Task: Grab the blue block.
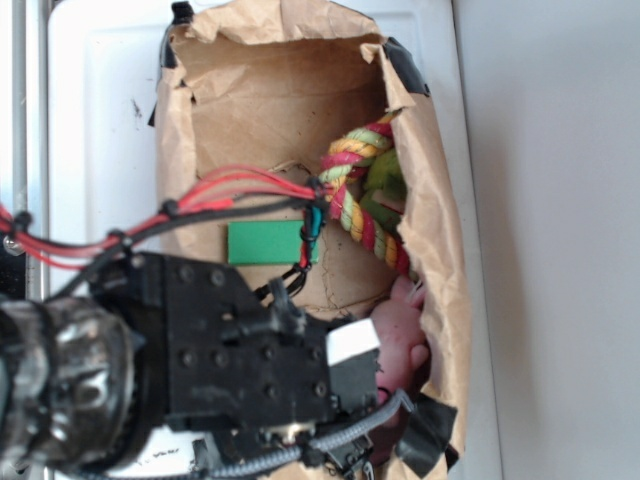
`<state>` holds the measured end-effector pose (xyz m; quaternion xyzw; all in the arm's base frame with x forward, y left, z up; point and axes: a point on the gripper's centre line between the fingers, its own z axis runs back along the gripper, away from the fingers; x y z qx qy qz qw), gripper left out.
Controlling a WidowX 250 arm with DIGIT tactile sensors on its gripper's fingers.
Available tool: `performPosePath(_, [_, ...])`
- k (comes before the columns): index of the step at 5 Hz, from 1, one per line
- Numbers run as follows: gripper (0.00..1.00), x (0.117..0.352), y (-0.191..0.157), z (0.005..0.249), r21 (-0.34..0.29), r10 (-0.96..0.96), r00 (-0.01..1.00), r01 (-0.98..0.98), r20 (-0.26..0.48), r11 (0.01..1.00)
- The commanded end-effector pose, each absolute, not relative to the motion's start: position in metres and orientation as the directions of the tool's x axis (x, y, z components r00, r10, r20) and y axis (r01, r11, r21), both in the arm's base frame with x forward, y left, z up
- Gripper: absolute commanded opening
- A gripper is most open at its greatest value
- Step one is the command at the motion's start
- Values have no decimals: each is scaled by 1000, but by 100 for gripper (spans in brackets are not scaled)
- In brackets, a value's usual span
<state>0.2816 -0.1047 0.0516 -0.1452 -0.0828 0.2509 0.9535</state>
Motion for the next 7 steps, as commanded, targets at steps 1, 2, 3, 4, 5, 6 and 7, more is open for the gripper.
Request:
performPosePath(1, [100, 292, -117, 58, -328, 483, 866, -422, 128, 845])
performPosePath(2, [100, 293, -121, 51, -313, 476, 868, -418, 139, 853])
performPosePath(3, [100, 294, -121, 43, -303, 473, 869, -417, 145, 857])
performPosePath(4, [100, 294, -120, 33, -281, 464, 872, -410, 158, 868])
performPosePath(5, [100, 292, -117, 24, -259, 454, 875, -406, 166, 876])
performPosePath(6, [0, 292, -112, 20, -251, 452, 876, -405, 168, 879])
performPosePath(7, [0, 293, -105, 22, -257, 459, 872, -410, 173, 875])
